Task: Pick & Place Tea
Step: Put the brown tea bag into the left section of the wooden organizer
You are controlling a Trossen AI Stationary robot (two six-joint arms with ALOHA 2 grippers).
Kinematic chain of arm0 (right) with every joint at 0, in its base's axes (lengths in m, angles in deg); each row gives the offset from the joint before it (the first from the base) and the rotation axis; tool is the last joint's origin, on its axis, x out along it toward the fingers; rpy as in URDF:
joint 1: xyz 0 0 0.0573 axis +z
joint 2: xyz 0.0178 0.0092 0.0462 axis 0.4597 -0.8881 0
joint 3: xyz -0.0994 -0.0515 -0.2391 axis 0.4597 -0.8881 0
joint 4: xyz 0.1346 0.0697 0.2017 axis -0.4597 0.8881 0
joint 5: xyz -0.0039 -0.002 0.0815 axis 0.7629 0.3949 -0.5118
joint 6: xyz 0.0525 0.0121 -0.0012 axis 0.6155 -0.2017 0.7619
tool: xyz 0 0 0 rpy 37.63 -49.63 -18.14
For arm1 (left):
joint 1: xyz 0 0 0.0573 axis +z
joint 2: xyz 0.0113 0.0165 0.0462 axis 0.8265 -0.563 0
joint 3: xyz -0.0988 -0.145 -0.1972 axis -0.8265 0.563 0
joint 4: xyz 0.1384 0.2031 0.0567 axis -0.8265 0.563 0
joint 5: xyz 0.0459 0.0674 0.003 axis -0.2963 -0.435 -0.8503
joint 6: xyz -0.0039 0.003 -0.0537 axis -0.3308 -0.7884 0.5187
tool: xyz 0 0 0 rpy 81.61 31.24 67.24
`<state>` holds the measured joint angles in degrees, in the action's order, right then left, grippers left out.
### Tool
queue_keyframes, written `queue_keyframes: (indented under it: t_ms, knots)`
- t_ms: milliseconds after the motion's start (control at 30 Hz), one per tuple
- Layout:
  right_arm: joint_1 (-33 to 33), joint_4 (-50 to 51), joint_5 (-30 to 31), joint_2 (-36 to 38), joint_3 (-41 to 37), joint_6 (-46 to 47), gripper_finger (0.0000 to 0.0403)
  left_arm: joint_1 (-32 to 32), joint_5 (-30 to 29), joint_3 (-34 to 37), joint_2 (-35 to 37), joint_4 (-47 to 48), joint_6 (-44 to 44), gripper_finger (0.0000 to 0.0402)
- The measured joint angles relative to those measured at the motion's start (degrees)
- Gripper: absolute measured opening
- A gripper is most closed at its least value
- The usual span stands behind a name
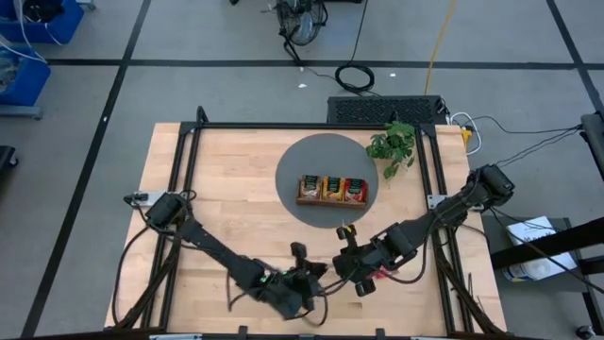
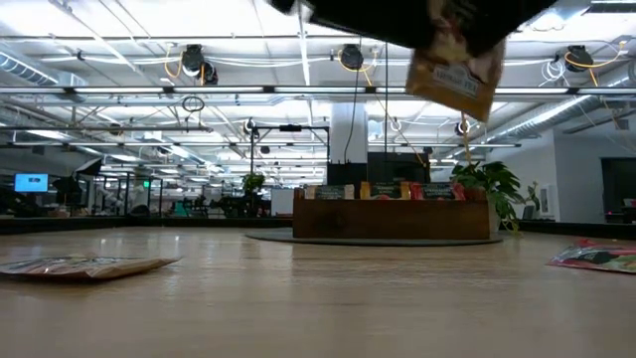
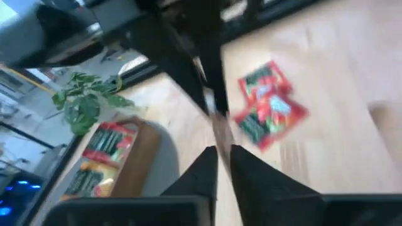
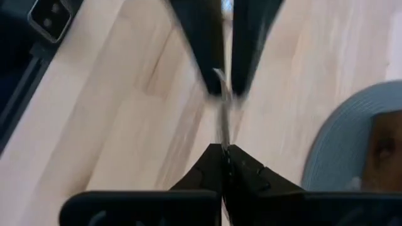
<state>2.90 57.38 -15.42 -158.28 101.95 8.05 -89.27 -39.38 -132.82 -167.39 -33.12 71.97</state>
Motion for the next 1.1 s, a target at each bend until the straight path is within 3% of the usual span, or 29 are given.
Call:
queue_keyframes:
  t_ms: [100,233,400,667,900,1100]
  knots:
    - [-1.3,1.6,-0.4,0.0,0.0,0.0,0.0000,-2.3,-0.3,0.0,2.7,7.0,4.7,0.0079]
    - [-3.9,1.6,-0.5,0.0,0.0,-1.7,0.0000,-5.4,3.4,-0.1,6.0,18.8,20.5,0.0112]
    - [-10.0,1.3,-5.4,0.0,-0.1,-5.4,0.0000,-10.2,4.6,-0.1,4.7,26.5,34.6,0.0118]
    - [-22.6,0.9,-9.5,0.0,1.8,-11.6,0.0000,-13.2,4.0,0.0,-2.7,20.0,30.9,0.0087]
    - [-33.8,0.3,-10.4,-0.1,4.1,-20.2,0.0000,-12.7,7.4,0.0,-5.7,20.6,28.7,0.0069]
    - [-41.3,1.2,-15.2,-7.7,8.8,-25.4,0.0000,-12.7,7.7,0.0,-5.8,23.6,28.3,0.0056]
